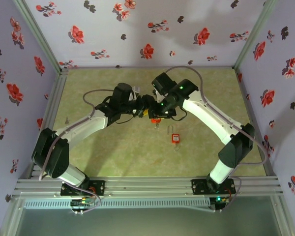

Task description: Unlock with the key

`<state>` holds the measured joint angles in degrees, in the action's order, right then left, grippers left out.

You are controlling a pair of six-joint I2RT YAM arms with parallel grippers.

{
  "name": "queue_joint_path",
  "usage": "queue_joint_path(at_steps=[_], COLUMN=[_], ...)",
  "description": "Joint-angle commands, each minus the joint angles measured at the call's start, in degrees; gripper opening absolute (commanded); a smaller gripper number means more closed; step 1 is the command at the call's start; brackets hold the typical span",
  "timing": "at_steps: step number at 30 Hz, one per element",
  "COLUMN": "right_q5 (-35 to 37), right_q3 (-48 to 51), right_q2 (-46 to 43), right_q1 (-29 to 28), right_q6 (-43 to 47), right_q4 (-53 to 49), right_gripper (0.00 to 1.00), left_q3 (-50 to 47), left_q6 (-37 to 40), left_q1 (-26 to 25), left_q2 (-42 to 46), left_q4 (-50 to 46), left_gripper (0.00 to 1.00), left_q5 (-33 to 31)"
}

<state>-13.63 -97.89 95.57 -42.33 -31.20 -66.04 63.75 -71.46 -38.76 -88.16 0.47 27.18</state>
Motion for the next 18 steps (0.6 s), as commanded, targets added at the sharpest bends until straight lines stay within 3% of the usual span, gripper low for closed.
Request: queue_joint_path(at_steps=[1, 4, 15, 18], right_q5=[-0.2, -0.3, 2.0, 2.0], right_q3=[-1.1, -0.8, 0.9, 1.4], right_q2=[-0.5, -0.4, -0.5, -0.4], right_q1=[-0.4, -0.4, -0.5, -0.6], right_q6=[1.6, 1.7, 3.6, 3.9], right_q4=[-0.9, -0.4, -2.2, -2.1], right_gripper=[0.00, 0.00, 0.00, 0.00], left_q3=[2.2, 2.4, 1.4, 1.9], left_q6=[-1.9, -2.3, -2.2, -2.0], left_q1=[-0.9, -1.6, -1.5, -1.2], left_q2=[-1.0, -1.7, -1.5, -1.5], left_q4=[3.3, 4.0, 4.0, 3.8], left_gripper=[0.50, 0.43, 0.04, 0.00], left_q5=[2.8, 3.9, 8.6, 9.2])
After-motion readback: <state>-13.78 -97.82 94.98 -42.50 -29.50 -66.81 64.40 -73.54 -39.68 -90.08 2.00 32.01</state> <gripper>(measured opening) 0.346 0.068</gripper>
